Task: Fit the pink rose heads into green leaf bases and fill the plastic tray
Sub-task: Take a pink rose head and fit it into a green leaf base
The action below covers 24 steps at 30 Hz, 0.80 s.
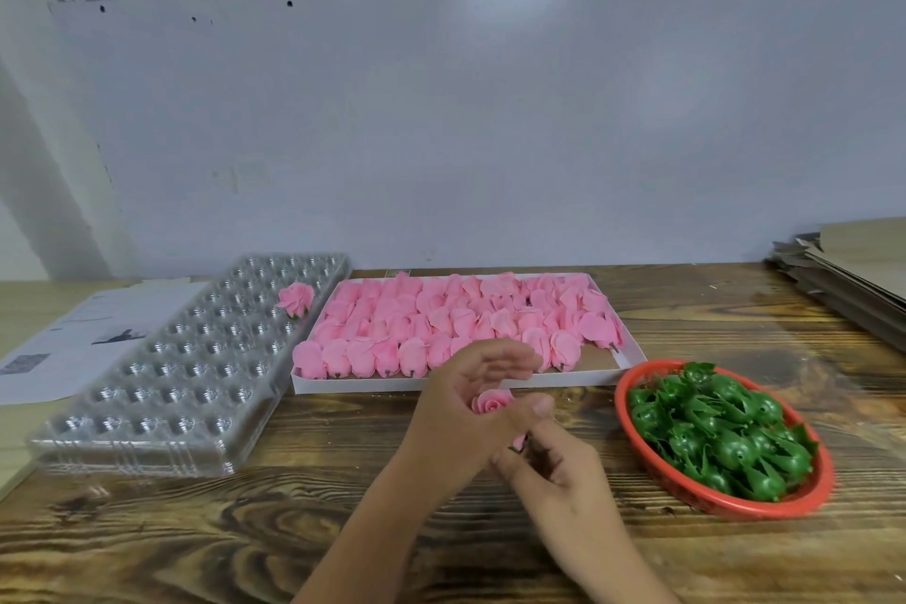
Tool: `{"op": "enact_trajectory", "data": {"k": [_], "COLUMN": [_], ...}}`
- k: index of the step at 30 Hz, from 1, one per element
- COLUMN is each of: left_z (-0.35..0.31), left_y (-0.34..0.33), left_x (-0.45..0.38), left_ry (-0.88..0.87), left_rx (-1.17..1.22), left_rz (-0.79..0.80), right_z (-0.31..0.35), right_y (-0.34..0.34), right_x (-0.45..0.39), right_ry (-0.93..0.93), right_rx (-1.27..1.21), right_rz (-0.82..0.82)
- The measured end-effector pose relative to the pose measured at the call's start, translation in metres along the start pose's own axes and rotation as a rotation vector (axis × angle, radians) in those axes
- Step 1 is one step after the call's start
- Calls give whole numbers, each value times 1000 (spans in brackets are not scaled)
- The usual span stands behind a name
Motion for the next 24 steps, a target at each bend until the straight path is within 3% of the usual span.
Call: {"op": "enact_trajectory", "data": {"k": [10,19,24], "left_z": [-3,13,-5], "left_y": [-10,-17,5], "left_x": [3,8,-2], "left_ry": [-29,67,11], "left_rx": [-28,-56,34], "left_rz": [93,240,40], "right_z": [0,13,4], "right_y": [-1,0,-3], "right_x": [1,-3,-1], "right_ry": [4,47,40], "right_rx": [-35,-76,-90], "right_rz": [32,13,60]}}
Point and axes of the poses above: each hand's wrist, its own x-axis away from the middle knuckle, its own y-axis out of the back of the hand, z = x × y, the point moved 8 cm from there along -x, towards the middle knuckle, and after that the axes turned 11 degrees about -x, right-handed, at the moved point
